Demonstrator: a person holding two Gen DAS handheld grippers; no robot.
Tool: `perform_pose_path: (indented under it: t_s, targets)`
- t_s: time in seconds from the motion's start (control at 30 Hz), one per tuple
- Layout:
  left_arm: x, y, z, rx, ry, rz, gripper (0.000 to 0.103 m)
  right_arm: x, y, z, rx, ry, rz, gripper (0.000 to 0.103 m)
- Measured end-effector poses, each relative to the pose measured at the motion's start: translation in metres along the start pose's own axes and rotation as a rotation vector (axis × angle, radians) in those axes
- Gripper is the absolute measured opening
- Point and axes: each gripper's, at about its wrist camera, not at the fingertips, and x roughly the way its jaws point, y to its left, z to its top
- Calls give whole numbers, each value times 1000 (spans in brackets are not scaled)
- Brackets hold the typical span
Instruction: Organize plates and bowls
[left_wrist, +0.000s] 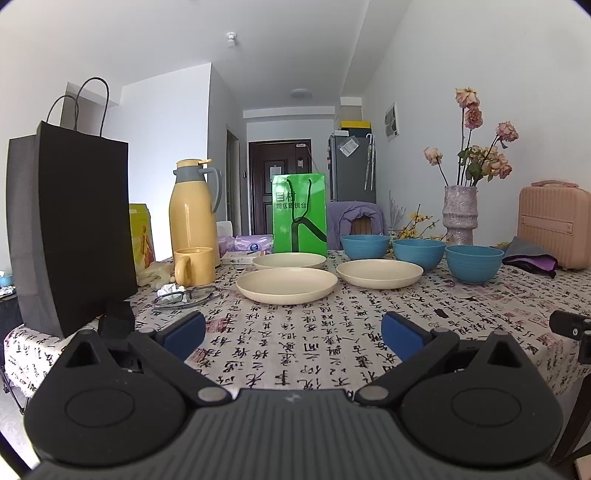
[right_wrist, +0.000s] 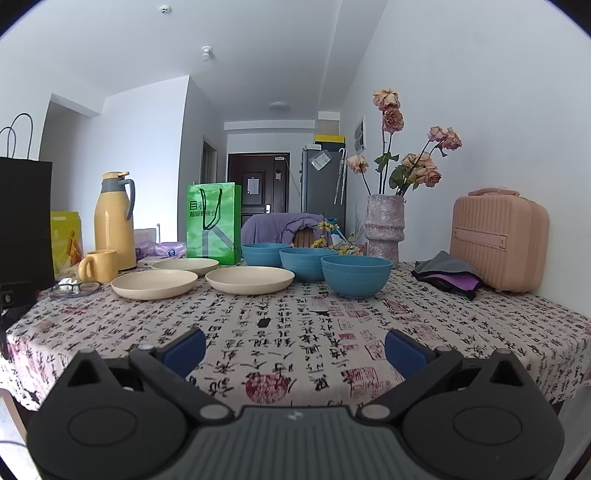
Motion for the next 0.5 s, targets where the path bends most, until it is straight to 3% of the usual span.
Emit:
perform_pose_path:
  t_s: [0.3, 0.5]
  targets:
    - [65, 7, 14, 22, 9, 9, 103, 62, 25, 19, -26, -9, 23, 103]
    - [127, 28, 34, 19, 26, 9, 103, 125, 53, 49, 0, 16, 146, 103]
